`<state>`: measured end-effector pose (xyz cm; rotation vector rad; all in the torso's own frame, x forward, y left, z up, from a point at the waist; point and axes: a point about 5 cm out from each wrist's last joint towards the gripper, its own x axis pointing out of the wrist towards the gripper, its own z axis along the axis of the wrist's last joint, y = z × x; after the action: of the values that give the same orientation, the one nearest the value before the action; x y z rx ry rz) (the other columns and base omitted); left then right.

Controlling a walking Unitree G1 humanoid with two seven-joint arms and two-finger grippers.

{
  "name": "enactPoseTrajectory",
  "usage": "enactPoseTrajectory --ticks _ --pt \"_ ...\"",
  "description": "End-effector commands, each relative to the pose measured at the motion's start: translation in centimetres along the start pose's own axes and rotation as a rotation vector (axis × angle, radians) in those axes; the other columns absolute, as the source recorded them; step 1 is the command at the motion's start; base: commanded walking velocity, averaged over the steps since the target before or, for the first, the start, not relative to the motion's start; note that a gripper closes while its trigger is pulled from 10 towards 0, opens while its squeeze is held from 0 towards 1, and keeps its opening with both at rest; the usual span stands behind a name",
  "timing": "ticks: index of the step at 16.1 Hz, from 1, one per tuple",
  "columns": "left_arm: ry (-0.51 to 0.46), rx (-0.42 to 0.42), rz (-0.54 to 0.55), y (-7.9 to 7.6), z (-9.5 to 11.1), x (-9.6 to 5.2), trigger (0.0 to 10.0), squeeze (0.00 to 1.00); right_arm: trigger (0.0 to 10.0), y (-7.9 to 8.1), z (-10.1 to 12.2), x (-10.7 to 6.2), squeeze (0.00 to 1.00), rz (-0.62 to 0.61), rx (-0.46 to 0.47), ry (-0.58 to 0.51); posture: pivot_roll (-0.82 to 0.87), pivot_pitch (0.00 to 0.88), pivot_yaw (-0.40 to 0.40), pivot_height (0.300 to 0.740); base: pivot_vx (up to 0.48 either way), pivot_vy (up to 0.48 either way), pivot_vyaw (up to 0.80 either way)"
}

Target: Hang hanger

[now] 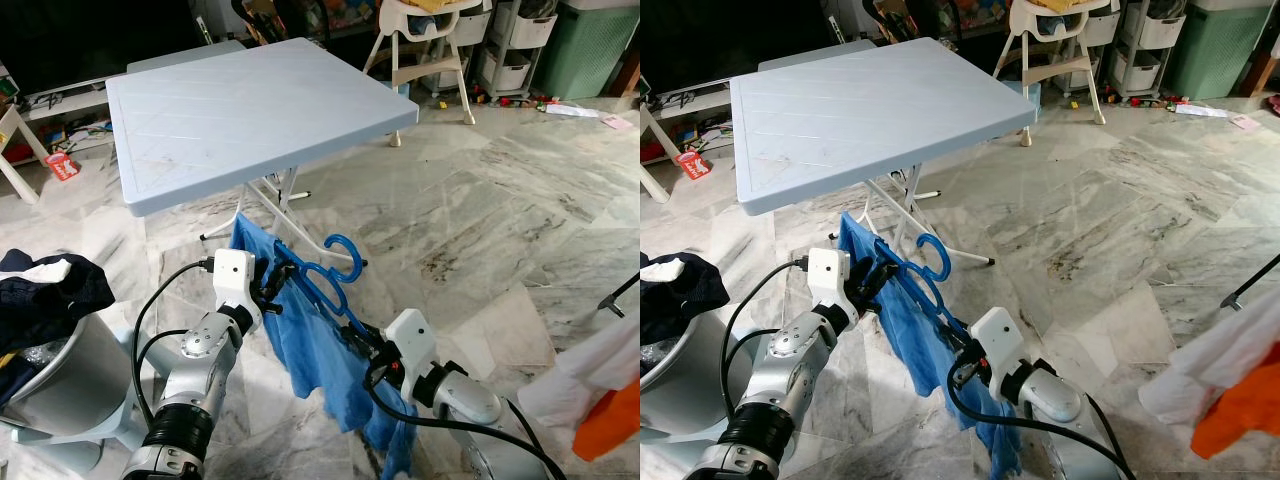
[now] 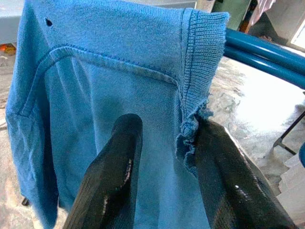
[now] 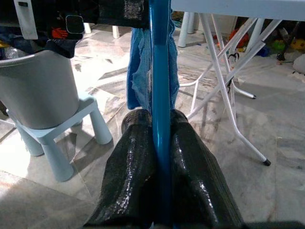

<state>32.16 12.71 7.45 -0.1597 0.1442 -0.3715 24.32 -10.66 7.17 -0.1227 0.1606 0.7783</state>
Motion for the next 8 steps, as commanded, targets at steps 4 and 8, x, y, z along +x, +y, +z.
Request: enactPoseTrajectory --ticks 4,8 --pt "-0.018 0.006 0.014 0.78 0.39 0.09 0.0 0.00 10.0 0.36 1.02 0.06 0.00 0.030 -0.017 -0.044 -0.13 0.012 0.120 0.740 0.000 0.000 0.00" --pt "-0.031 0.012 0.028 1.06 0.55 0.07 0.0 0.00 10.0 0.37 1.00 -0.02 0.00 0.034 -0.018 -0.041 -0.13 0.012 0.115 0.740 0.000 0.000 0.00"
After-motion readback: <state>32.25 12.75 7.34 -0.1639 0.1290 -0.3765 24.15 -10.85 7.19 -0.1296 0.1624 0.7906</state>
